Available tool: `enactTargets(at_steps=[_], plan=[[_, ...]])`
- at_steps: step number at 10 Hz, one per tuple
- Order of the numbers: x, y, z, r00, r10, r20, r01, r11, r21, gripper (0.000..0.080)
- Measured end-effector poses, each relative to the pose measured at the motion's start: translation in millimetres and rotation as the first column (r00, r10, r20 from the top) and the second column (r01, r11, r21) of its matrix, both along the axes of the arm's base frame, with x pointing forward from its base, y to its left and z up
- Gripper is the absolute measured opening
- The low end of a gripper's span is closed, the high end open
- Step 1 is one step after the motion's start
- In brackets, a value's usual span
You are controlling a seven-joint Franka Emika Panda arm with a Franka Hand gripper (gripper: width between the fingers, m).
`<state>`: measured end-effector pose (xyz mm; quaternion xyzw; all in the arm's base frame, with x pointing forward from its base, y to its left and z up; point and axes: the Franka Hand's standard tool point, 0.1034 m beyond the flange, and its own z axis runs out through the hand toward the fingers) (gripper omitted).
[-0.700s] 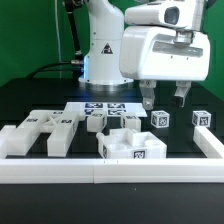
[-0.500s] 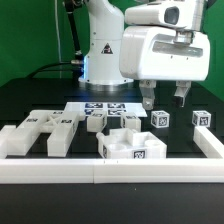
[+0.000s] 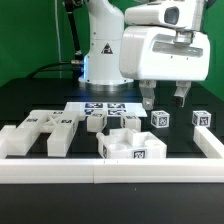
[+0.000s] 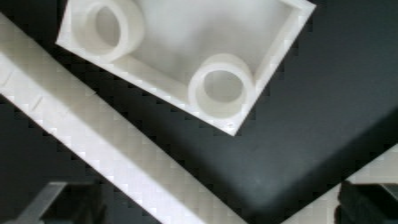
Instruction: Assemble chair
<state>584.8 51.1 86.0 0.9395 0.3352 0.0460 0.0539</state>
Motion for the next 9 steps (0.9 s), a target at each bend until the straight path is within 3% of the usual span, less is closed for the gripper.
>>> enactTargets(at_steps=[3, 5, 9], plan=[[-20.7, -6.6, -15.9, 0.992, -0.109, -0.069, 0.11, 0.994, 0.009, 0.065], [-22.7, -4.2, -25.4, 0.99, -0.12, -0.079, 0.121, 0.992, 0.016, 0.065], [-23.5, -5.7, -26.3, 0.988, -0.131, -0.083, 0.133, 0.991, 0.02, 0.065]])
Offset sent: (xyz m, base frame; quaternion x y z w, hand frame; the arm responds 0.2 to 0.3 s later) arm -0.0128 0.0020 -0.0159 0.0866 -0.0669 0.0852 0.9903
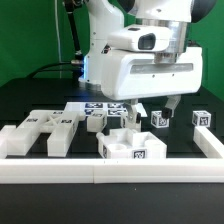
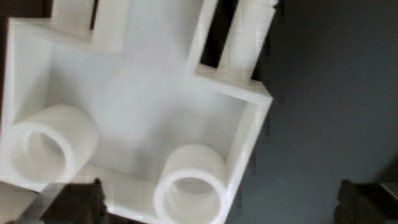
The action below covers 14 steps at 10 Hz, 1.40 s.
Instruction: Assemble chair
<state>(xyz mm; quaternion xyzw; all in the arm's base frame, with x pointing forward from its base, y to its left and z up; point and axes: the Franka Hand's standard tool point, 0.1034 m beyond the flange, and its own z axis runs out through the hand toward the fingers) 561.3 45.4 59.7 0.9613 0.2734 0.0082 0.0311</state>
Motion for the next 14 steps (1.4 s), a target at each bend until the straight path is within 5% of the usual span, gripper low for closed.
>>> enactTargets(at_steps=[5, 13, 14], plan=[[3.0, -10.1, -21.2, 0.991, -0.113, -0.072, 0.116, 0.993, 0.035, 0.065], [-7.7, 5.8, -48.0, 0.994, -0.102, -0.048, 0.104, 0.994, 0.032, 0.0637], [-7.7, 5.8, -48.0, 0.994, -0.103, -0.048, 0.104, 0.994, 0.032, 0.0463]])
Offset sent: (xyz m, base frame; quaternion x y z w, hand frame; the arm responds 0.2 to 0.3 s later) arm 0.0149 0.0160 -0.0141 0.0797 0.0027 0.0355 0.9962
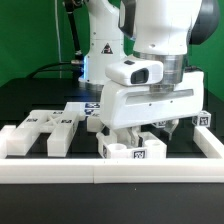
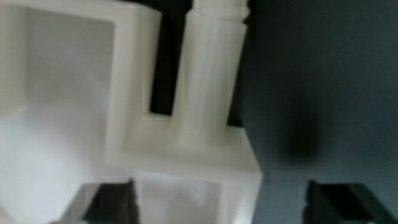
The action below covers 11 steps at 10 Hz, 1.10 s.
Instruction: Assemble chair
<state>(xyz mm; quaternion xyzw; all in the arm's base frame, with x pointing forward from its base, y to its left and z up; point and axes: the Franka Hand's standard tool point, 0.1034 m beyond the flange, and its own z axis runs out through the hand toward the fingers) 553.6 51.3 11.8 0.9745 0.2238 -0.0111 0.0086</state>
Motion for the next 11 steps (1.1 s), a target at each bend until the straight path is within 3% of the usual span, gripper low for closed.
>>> enactTargets(at_steps=[1, 2, 3, 4, 11], plan=[[0.0, 0.0, 0.0, 1.0, 0.0, 0.0, 0.0, 1.0, 0.0, 0.0329], [0.0, 0.0, 0.0, 1.0, 0.0, 0.0, 0.0, 1.0, 0.0, 0.0329], [0.0, 0.0, 0.0, 1.0, 0.0, 0.0, 0.0, 1.0, 0.0, 0.0146], [0.0, 0.0, 0.0, 1.0, 0.0, 0.0, 0.0, 1.0, 0.0, 0.0048], [0.0, 0.0, 0.0, 1.0, 0.0, 0.0, 0.0, 1.0, 0.0, 0.0034]])
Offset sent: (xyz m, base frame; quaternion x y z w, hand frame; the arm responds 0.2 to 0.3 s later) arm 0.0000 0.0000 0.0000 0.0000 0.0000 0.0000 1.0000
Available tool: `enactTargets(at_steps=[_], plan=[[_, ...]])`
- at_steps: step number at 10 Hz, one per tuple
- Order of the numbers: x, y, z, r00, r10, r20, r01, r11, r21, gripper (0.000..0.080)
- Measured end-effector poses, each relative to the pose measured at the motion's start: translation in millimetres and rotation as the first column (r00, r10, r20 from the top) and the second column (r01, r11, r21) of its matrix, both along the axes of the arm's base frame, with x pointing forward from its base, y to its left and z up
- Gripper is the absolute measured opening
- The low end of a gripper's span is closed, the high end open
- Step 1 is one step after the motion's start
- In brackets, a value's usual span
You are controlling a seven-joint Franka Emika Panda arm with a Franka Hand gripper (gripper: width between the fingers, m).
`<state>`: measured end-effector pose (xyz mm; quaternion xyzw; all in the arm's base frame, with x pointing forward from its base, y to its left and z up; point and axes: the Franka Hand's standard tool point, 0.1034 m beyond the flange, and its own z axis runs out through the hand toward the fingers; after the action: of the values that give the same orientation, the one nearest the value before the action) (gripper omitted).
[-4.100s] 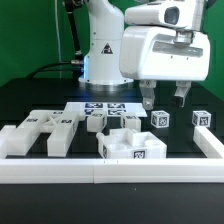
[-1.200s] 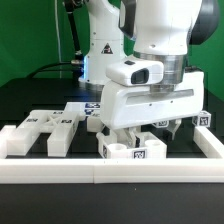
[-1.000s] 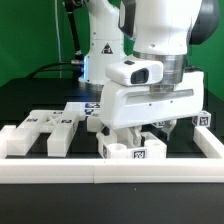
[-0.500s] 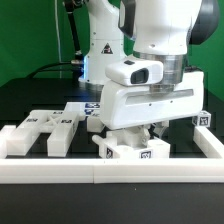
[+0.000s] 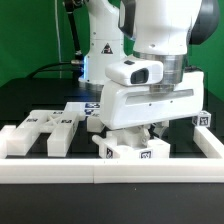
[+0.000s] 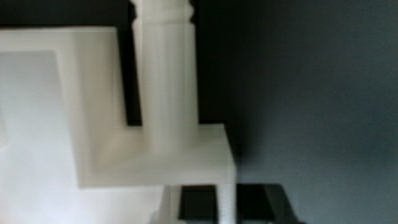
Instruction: Assemble chair
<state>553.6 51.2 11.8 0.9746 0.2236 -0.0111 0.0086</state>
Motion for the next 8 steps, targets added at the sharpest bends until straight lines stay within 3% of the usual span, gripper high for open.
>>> enactTargets(at_steps=[2, 8], plan=[[-1.6, 9.2, 1.2, 0.988, -0.149, -0.028, 0.149, 0.989, -0.008, 0.0034], [30.1, 48.0, 1.4, 0.952, -0.305, 0.007, 0.305, 0.952, 0.003, 0.0034]])
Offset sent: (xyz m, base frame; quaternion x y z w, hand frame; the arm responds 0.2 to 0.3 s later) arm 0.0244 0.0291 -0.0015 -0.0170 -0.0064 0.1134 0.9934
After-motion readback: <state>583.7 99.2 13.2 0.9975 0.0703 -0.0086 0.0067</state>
